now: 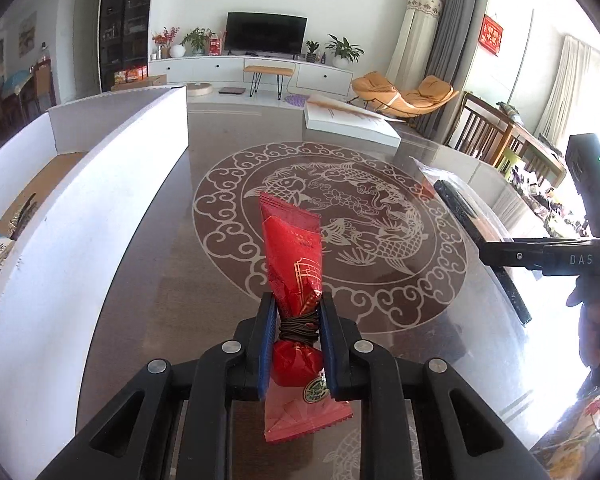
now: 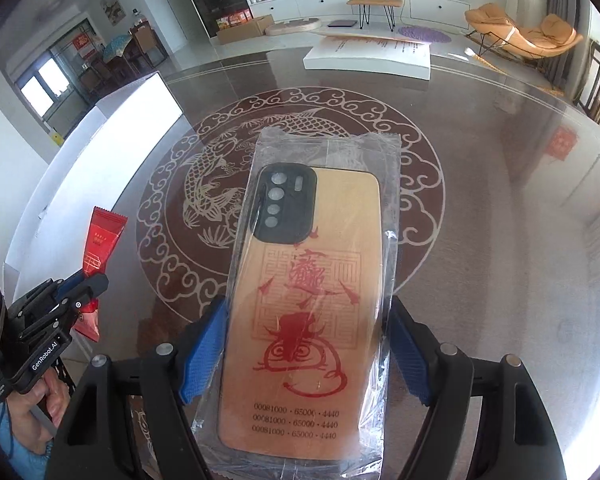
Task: Organize objects
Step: 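Carry the red packet and phone case into the white enclosure and open both tools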
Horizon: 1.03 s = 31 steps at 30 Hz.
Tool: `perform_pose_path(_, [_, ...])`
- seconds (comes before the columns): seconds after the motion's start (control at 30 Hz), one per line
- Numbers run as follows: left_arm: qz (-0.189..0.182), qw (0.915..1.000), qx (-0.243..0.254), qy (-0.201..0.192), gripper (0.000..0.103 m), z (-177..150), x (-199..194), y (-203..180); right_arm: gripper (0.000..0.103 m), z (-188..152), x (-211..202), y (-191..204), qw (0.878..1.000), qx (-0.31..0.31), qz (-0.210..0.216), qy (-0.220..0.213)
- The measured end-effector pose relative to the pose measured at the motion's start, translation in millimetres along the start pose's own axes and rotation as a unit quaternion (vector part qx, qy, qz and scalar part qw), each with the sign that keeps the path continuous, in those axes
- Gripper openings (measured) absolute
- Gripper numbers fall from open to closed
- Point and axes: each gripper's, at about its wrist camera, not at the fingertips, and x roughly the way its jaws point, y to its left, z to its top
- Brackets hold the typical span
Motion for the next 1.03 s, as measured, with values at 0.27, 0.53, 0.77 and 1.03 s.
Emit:
perform_pose_path(0.27, [0.019,0.9909,-0.095,-0.094,0.02,50,-113,101,0.077,73,-41,140,0.987,-0.062,0.129,-0.069])
perform_pose_path(0.53, [0.202,0.964,-0.173,0.005,0.027,34,-113,250,0.077,93,27,359,0.962,-0.175,0.21,-0.025])
perform_pose_path(0.77, [0.305,0.9384,-0.16,0.029,0.103,6,-125,273,0.087,71,99,412,0.966,-0.156,0.2,0.056])
perform_pose_path(1.03, [0.371,0.9106,-0.176,0.046,0.103,11,-140,259,0.099,83,60,374,0.973,-0.196,0.122,-0.004])
